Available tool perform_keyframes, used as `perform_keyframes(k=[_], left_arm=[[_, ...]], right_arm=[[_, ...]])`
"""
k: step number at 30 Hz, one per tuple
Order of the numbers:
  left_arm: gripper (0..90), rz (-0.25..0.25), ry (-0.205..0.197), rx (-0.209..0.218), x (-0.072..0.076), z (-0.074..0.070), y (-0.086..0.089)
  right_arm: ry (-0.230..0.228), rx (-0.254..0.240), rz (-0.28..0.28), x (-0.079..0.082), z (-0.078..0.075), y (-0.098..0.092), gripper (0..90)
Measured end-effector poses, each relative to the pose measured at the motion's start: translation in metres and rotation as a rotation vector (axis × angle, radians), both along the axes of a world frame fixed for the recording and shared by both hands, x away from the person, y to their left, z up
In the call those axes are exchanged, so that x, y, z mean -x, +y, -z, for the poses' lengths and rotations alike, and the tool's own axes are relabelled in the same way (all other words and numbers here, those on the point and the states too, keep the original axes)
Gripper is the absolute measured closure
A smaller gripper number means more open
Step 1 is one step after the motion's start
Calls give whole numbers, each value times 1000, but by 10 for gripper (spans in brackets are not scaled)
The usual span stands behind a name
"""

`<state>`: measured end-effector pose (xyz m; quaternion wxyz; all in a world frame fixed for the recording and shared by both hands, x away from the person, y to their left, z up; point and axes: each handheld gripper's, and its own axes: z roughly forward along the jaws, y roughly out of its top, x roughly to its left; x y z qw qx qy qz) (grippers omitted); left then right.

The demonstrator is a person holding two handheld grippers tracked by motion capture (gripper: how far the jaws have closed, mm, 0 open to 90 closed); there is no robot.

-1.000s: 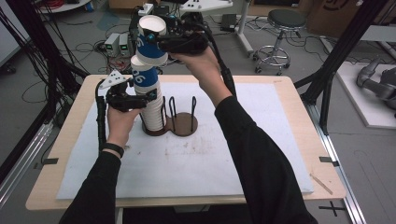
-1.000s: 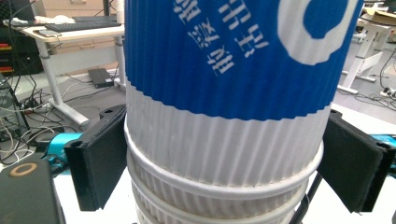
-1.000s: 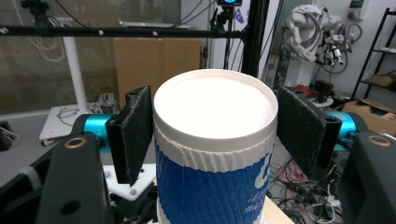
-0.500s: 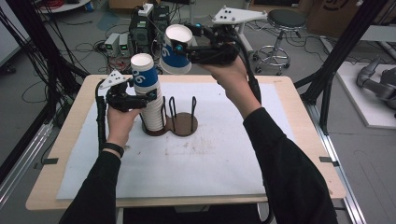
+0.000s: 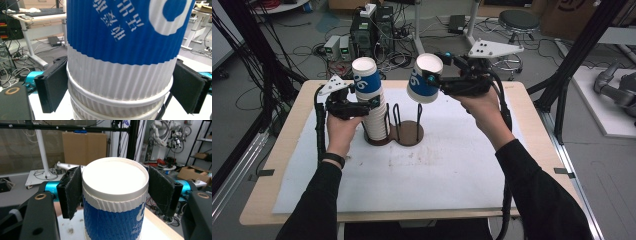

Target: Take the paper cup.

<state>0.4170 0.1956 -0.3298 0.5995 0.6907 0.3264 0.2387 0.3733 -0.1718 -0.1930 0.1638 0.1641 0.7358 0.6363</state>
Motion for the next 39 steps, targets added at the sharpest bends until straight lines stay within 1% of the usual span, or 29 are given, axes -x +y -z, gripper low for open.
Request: perform_keyframes(k=[1,2,4,5,6,7,9,10,12,14,15,16,17,18,19,21,22,23,24,26,29,30,31,33,34,35,36,38,39], left_arm=[[113,0,0,0,0,0,0],[113,-1,0,0,0,0,0],[113,-2,0,1,0,0,0],[113,-2,-2,-1,0,0,0],[113,-2,-2,-3,0,0,0],[113,-2,-3,-4,0,0,0],[113,-4,-2,-2,0,0,0],[113,-6,-2,-2,0,0,-1],[113,-6,0,-1,1,0,-1],[113,-7,-1,-1,0,0,-1],[113,-8,-1,-1,1,0,-2],[113,-7,0,-2,1,0,-1],[113,-7,0,-1,1,0,-1],[112,-6,2,-3,1,0,-1],[113,-6,2,-2,1,0,-1],[113,-7,1,-2,1,0,-1],[113,-7,1,-2,1,0,-1],[113,-8,1,-2,1,0,-1],[112,-9,1,-1,1,0,-1],[113,-9,1,-1,1,0,-1],[112,-9,1,0,1,0,-1],[112,-8,1,-1,0,0,-1],[112,-8,1,-1,0,0,-1],[112,-7,1,-1,0,0,-1],[112,-8,1,-1,0,0,-1],[112,-7,2,0,0,0,-1],[112,-9,1,1,0,0,-1],[112,-9,1,1,0,0,-1],[112,-9,1,0,0,0,-1]], right_arm=[[0,0,0,0,0,0,308],[3,8,6,3,5,-5,308],[4,8,8,4,7,-7,308],[8,9,9,5,9,-10,308],[11,10,14,7,15,-14,308],[11,10,14,7,15,-14,308],[20,10,19,9,20,-18,308],[15,7,25,12,25,-21,308],[20,7,29,16,31,-25,308],[27,20,34,18,39,-28,308],[27,20,34,18,39,-28,308],[31,23,38,21,46,-32,308],[31,23,38,21,46,-32,308],[29,28,43,22,50,-33,308],[33,36,47,24,56,-36,308],[36,41,54,27,63,-39,308],[36,41,54,27,63,-39,308],[47,51,57,29,69,-42,308],[47,53,62,30,73,-43,308],[53,50,64,33,80,-45,308],[60,61,68,36,90,-47,308],[60,61,68,36,90,-47,308],[63,65,66,37,93,-47,308],[66,76,69,41,102,-48,308],[66,76,69,41,102,-48,308],[70,76,68,42,105,-48,308],[71,79,72,43,112,-49,308],[80,82,78,45,119,-49,308],[80,82,78,45,119,-49,308]])
